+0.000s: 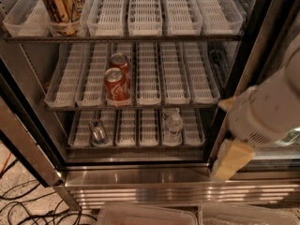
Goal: Pick redbull can from bottom shelf of fridge
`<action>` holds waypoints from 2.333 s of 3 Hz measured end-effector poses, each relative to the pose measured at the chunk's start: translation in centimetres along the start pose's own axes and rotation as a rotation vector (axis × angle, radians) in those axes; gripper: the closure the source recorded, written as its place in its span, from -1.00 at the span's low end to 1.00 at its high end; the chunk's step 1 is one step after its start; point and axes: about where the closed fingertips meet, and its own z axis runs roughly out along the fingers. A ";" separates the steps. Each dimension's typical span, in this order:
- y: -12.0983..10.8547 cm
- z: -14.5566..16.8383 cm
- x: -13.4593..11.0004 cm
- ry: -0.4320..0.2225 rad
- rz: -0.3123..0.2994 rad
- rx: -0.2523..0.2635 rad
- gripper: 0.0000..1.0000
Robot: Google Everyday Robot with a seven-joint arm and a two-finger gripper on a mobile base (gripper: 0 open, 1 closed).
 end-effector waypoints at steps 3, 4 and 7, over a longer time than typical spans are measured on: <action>3.1 9.0 -0.8 -0.103 -0.035 -0.027 -1.00; 3.5 10.6 -1.0 -0.178 0.003 -0.048 -1.00; 10.6 21.8 -8.9 -0.562 0.094 -0.070 -1.00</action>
Offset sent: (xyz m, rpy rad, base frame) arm -0.0088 0.0303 -0.0707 0.0725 0.0348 0.0632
